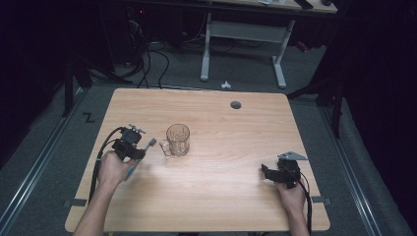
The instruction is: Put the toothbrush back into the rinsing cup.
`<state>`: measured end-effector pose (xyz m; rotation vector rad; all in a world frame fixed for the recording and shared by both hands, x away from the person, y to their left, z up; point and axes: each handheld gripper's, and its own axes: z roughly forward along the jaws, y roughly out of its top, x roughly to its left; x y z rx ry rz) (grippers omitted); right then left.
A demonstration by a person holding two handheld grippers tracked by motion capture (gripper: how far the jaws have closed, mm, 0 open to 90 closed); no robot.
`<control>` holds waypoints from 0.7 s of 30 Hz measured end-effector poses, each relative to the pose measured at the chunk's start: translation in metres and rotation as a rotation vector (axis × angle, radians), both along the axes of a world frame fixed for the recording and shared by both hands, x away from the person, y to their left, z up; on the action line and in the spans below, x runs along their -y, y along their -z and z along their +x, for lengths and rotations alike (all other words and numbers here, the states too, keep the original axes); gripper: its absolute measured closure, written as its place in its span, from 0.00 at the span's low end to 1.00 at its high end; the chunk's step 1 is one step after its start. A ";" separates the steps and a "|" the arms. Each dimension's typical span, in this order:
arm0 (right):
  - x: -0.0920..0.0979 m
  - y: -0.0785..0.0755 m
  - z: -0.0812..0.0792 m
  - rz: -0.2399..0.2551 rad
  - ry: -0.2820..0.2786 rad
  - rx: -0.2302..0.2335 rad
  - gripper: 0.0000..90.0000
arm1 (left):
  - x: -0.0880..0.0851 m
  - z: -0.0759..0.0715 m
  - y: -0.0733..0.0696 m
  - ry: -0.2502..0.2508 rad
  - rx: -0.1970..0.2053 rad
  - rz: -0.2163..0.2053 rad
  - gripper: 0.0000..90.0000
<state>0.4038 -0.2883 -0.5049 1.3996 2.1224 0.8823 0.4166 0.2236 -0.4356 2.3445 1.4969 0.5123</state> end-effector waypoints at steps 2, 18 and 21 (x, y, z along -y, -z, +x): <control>0.000 0.000 0.000 0.000 0.000 0.000 0.24 | 0.002 0.004 0.000 0.005 -0.012 0.008 0.67; 0.000 0.000 0.000 0.000 0.000 0.000 0.24 | -0.001 0.032 0.014 -0.038 -0.119 -0.053 0.70; 0.000 0.000 0.000 0.000 0.000 0.000 0.24 | -0.001 0.036 0.018 -0.045 -0.136 -0.059 0.72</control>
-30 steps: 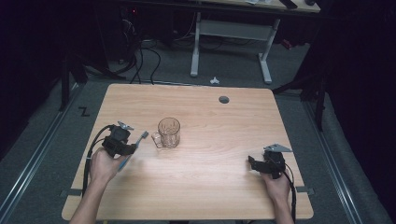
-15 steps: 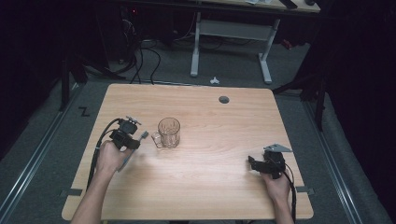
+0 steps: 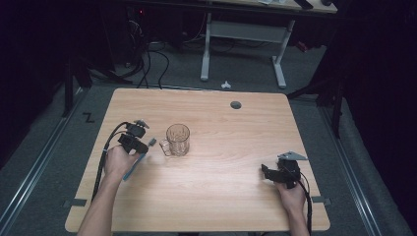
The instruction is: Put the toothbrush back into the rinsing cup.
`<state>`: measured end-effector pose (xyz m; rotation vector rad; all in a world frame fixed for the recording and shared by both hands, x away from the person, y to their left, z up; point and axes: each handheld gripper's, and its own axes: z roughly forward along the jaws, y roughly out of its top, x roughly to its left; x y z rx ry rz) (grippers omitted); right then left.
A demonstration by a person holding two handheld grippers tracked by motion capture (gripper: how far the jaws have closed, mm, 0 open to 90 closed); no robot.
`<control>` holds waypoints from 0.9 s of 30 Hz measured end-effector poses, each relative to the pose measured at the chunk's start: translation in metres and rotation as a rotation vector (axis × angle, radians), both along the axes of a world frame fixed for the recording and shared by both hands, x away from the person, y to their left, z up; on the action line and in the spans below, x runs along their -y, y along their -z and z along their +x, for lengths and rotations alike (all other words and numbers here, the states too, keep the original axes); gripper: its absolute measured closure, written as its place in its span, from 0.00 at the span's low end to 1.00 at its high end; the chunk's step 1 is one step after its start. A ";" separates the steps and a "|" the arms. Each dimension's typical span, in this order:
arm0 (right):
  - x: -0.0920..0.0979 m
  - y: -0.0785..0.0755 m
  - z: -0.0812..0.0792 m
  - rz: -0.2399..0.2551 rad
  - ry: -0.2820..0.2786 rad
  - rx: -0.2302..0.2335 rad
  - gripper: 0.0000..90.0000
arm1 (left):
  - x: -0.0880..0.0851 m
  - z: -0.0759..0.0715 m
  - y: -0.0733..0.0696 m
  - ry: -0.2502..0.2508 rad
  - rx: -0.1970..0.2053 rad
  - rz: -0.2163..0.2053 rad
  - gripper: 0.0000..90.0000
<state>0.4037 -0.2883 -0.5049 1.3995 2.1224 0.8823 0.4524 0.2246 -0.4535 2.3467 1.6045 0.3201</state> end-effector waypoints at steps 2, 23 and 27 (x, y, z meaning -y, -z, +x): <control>0.000 0.000 0.000 0.000 0.000 0.000 0.24 | 0.000 0.002 0.002 -0.003 -0.009 -0.003 0.73; 0.000 0.000 0.000 0.000 0.000 0.000 0.24 | 0.002 0.008 0.014 -0.009 -0.083 -0.002 0.81; 0.000 0.000 0.000 0.000 0.001 0.000 0.24 | 0.003 0.009 0.015 -0.005 -0.084 0.004 0.81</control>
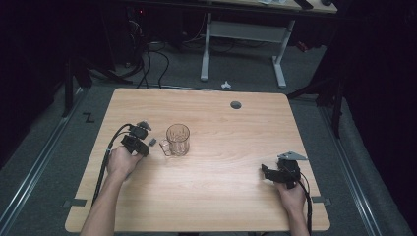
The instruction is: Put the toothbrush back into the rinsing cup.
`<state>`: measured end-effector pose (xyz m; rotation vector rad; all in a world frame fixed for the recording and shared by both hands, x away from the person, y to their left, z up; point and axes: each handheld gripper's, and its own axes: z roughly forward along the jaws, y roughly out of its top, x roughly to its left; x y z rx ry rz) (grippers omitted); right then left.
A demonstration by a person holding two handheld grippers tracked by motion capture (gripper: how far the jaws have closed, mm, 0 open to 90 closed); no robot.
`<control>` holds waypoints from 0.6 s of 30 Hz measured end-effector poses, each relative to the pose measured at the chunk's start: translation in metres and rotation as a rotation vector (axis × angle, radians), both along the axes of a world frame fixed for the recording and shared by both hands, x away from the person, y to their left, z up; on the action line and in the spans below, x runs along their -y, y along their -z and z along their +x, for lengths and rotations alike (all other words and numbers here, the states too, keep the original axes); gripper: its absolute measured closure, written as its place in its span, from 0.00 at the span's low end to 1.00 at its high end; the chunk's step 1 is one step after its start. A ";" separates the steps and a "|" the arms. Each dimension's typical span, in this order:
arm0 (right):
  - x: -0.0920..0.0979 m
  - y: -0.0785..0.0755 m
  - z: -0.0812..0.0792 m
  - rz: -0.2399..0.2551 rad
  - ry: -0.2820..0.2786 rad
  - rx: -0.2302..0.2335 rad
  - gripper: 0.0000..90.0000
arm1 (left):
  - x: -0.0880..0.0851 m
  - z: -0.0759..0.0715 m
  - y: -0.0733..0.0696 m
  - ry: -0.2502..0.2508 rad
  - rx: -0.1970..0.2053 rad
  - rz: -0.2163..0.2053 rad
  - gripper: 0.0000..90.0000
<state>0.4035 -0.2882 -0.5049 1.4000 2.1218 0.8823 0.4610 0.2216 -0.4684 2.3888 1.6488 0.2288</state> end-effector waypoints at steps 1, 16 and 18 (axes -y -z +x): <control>0.000 0.000 0.000 0.000 0.000 0.000 0.24 | 0.000 0.000 0.000 -0.001 0.000 -0.003 0.82; 0.000 0.000 0.000 -0.001 0.000 0.000 0.24 | -0.006 0.001 0.000 -0.014 0.007 -0.031 0.88; 0.000 0.000 0.000 0.000 0.000 0.000 0.24 | -0.006 0.001 0.000 -0.014 0.006 -0.030 0.88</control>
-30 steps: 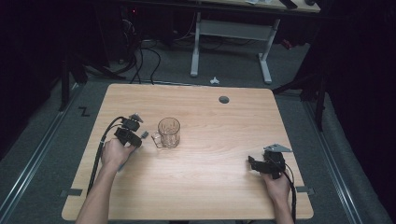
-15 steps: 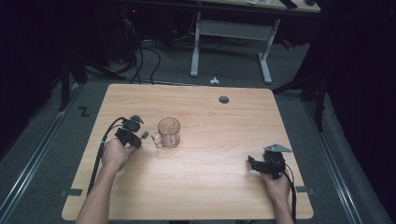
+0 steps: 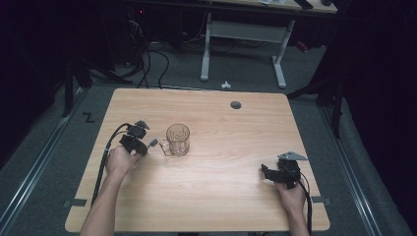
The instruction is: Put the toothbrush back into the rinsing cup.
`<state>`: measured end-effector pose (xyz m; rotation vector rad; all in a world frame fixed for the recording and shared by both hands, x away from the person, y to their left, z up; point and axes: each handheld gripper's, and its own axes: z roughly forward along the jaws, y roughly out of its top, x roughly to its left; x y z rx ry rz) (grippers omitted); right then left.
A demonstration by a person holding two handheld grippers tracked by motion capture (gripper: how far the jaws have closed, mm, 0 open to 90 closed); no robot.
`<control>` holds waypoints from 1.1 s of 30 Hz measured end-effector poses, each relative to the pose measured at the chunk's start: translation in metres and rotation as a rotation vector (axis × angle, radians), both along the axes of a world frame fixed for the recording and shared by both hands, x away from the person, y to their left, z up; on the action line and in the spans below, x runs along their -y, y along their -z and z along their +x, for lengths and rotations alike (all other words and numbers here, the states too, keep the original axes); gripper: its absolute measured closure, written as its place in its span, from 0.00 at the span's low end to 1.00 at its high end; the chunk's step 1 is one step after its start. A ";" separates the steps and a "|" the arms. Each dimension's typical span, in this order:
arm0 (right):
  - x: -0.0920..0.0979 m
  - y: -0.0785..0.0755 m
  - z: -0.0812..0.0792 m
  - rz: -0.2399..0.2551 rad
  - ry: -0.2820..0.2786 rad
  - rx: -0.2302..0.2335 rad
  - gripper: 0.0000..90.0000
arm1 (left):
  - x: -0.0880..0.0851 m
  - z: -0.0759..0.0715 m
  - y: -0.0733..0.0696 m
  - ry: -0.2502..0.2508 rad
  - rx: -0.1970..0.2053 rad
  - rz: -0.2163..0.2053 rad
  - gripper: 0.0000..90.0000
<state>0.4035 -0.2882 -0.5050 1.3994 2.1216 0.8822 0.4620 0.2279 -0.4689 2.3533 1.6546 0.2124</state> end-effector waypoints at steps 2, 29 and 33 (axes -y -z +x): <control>0.000 0.000 0.000 0.000 0.000 0.000 0.24 | 0.000 0.000 0.000 0.001 -0.002 0.002 0.88; 0.000 0.000 0.000 0.000 0.000 0.000 0.24 | -0.008 -0.028 -0.039 0.024 0.094 0.007 0.88; 0.000 0.000 0.000 0.000 0.000 0.000 0.24 | -0.010 -0.033 -0.045 0.029 0.108 0.002 0.88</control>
